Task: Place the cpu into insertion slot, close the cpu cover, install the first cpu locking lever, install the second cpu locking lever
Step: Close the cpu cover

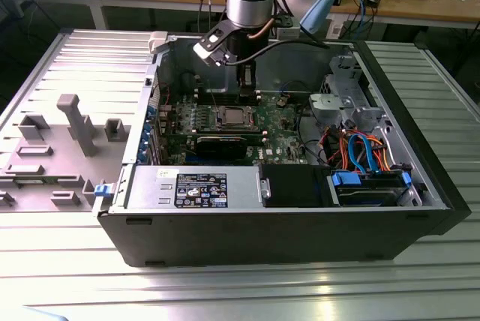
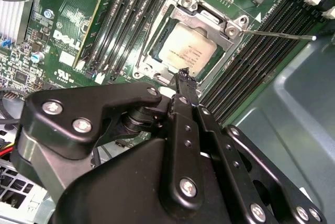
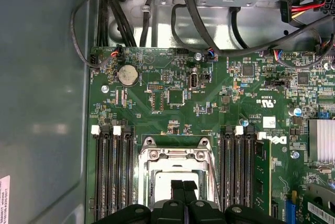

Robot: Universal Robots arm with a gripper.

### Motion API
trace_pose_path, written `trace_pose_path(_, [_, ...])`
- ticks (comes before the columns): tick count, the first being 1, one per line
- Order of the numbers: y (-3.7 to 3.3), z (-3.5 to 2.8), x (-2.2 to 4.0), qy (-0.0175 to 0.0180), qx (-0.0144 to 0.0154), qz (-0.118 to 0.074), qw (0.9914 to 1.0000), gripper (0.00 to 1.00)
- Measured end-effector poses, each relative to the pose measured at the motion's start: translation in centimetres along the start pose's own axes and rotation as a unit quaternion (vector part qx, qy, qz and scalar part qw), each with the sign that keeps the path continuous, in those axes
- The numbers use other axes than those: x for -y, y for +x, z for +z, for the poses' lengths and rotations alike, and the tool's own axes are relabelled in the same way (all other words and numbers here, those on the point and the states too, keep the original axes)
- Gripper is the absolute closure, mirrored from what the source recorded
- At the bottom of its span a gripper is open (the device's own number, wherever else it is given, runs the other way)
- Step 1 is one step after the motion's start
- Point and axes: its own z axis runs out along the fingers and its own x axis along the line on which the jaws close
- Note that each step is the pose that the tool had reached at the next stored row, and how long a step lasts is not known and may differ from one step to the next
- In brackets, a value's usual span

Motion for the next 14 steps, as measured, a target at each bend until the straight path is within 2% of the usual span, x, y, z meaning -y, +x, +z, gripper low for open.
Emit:
trace_pose_path(3, [0.0, 0.01, 0.26, -0.0001, -0.0004, 0.0, 1.0, 0.89])
trace_pose_path(6, [-0.02, 0.13, 0.87, 0.0, -0.0005, 0.0, 1.0, 0.89])
trace_pose_path(14, [0.04, 1.34, 2.35, 0.0, -0.0005, -0.001, 1.0, 0.89])
